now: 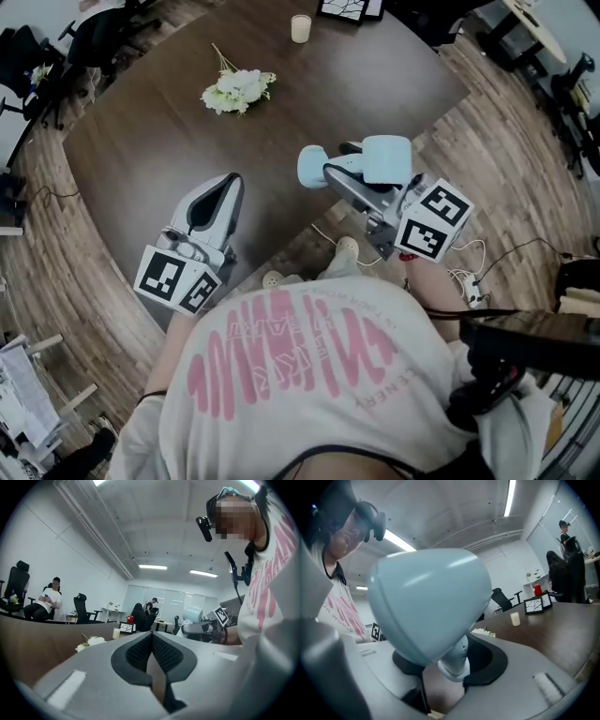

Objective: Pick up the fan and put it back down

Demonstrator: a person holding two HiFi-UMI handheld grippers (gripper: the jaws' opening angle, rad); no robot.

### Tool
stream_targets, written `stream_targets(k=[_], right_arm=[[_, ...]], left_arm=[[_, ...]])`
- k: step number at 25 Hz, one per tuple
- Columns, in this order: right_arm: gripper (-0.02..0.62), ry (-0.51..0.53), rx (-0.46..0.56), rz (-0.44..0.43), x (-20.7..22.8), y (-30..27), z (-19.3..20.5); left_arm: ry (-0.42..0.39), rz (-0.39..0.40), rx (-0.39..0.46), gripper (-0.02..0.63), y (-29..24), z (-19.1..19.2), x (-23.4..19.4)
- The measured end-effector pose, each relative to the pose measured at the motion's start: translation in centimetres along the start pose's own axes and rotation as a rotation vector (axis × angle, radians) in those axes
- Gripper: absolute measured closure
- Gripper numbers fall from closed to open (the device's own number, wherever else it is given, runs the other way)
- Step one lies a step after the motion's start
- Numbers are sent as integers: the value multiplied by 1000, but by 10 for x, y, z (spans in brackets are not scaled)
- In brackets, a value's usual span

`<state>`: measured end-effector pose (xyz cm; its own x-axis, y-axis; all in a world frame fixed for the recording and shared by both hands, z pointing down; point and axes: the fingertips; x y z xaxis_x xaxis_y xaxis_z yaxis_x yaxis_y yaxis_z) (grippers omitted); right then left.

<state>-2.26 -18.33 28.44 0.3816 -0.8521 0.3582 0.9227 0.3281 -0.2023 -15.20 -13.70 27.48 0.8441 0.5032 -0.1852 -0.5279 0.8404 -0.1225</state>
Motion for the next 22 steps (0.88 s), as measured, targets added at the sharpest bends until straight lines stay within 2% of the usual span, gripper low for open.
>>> stream_targets(k=[6,11,18,22], right_arm=[[387,-53,52,114,86,75,-14],[387,-34,37,179,155,124,-18],[388,-35,43,190,235,163,-33],[388,-35,28,173,267,164,-38]], left_arm=[[9,48,-6,589,-82,-5,41],[12,72,-2,589,-151,-8,74],[24,40,0,589,-220,-7,96],[45,1,5,589,-236,-4,99]])
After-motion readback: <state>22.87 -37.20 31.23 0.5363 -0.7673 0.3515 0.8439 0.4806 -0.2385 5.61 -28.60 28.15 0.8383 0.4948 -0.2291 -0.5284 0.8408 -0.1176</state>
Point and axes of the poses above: the fingertips, and each gripper's own axes: y backward along the fingers, x to its right, z out of its underside, and after that the axes turned 5 degrees about -x, right-handed
